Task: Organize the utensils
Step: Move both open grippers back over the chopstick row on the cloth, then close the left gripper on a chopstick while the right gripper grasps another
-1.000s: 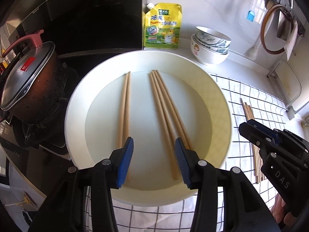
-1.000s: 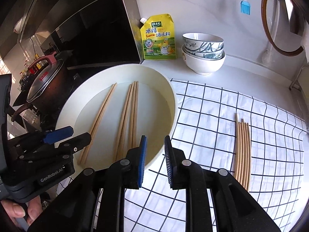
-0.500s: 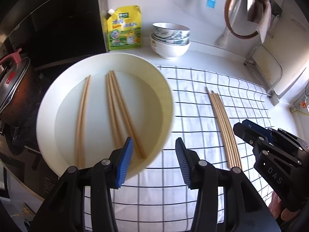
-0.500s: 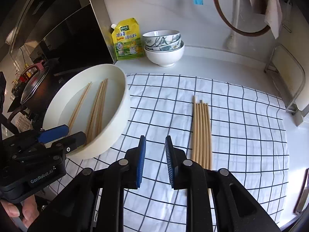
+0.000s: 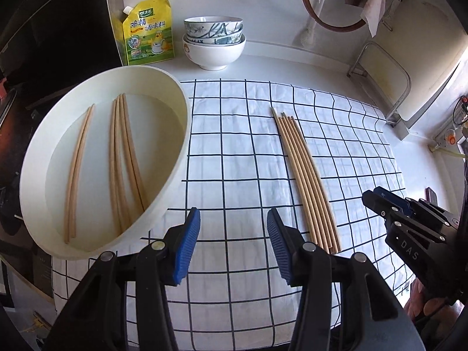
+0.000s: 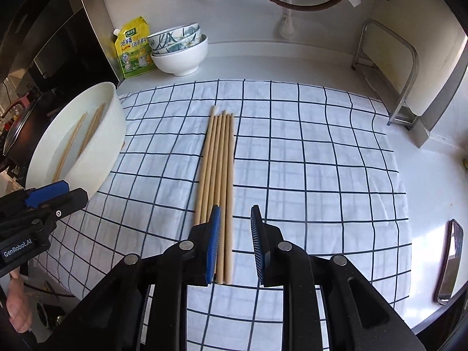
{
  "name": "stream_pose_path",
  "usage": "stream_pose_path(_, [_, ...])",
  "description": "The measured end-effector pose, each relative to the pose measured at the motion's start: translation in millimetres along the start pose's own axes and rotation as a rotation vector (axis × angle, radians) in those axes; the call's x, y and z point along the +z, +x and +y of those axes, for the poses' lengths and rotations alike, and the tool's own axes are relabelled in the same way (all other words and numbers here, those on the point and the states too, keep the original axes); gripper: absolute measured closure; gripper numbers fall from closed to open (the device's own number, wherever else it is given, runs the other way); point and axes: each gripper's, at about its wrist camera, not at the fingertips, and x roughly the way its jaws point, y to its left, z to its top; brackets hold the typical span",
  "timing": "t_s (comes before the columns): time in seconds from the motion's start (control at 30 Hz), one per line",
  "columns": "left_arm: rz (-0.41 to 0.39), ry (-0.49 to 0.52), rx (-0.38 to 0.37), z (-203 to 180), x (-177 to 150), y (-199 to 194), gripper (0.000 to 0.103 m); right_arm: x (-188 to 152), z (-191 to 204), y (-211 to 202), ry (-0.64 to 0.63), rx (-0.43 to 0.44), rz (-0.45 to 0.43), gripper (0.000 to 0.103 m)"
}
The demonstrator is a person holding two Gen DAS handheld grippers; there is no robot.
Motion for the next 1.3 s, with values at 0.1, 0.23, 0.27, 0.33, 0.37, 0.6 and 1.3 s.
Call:
stream_pose_path(0.1, [0.016, -0.004, 0.0, -6.0, -1.2, 9.5, 0.056, -3.4, -6.6, 6.8, -0.004, -0.004, 0.014, 0.08])
stream_pose_path(0.23, [0.033, -0.008, 0.003, -13.1, -3.0, 22.6, 0.056, -4.6, -10.8, 19.0, -0.018, 0.009, 0.031, 0.076])
stream_pose_path(0.27, [0.036, -0.009, 0.005, -15.3, -3.3, 25.6, 0.055, -5.1, -11.1, 22.2, -0.024, 0.015, 0.035, 0.075])
stream_pose_path(0.33, [0.042, -0.01, 0.009, -18.0, -3.8, 31.3, 0.055, -5.3, -10.9, 28.7, -0.033, 0.015, 0.041, 0.075])
stream_pose_path(0.37, [0.044, -0.011, 0.011, -19.0, -4.1, 33.8, 0.055, -5.6, -11.0, 31.9, -0.036, 0.016, 0.045, 0.074])
stream_pose_path(0.6, [0.051, -0.024, 0.028, -22.1, -5.1, 46.7, 0.041, -5.6, -10.0, 52.5, -0.046, 0.035, 0.058, 0.073])
stream_pose_path(1.3, [0.064, -0.033, 0.056, -28.9, -4.9, 62.4, 0.032, -3.5, -8.6, 71.8, -0.056, 0.053, 0.069, 0.071])
